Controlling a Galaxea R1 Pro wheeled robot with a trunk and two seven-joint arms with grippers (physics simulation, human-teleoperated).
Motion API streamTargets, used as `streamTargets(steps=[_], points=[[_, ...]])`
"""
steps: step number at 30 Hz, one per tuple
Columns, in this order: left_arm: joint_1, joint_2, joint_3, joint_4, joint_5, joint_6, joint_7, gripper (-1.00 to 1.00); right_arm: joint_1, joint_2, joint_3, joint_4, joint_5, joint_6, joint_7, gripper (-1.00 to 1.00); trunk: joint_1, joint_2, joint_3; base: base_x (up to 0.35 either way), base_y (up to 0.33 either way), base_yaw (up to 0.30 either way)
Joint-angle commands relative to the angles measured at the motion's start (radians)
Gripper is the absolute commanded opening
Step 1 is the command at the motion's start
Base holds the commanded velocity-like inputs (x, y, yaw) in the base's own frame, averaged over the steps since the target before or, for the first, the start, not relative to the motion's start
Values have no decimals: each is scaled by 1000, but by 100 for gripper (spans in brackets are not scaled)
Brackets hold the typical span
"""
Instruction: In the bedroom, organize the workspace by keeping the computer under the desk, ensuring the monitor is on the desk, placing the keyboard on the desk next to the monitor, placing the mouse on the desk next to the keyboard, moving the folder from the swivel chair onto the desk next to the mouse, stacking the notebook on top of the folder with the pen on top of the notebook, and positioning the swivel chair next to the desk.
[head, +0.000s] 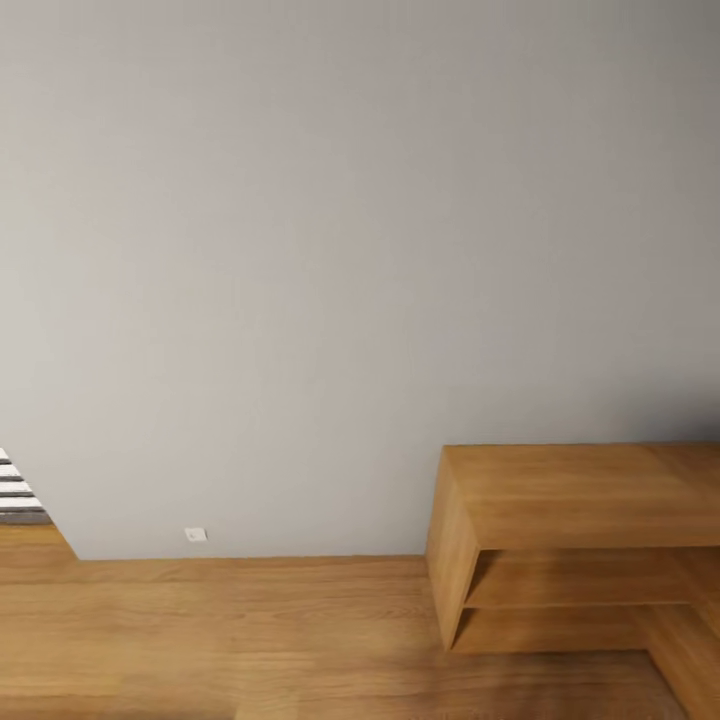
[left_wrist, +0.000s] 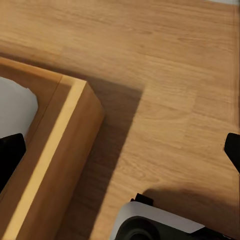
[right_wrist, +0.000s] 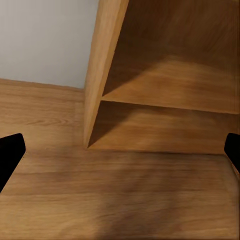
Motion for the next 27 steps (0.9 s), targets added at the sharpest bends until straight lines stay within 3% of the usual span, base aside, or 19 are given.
streamTargets(steps=[1,27], points=[[0,1,-9,-2,5,-1,8,100,-1,0,9,1,-9,-4,-2,100,1,-2,-2,0,0,-248],[0,0,-12,8,3,-1,7,100,-1,-2,7,2,-9,4,0,100,1,-2,-2,0,0,-275]])
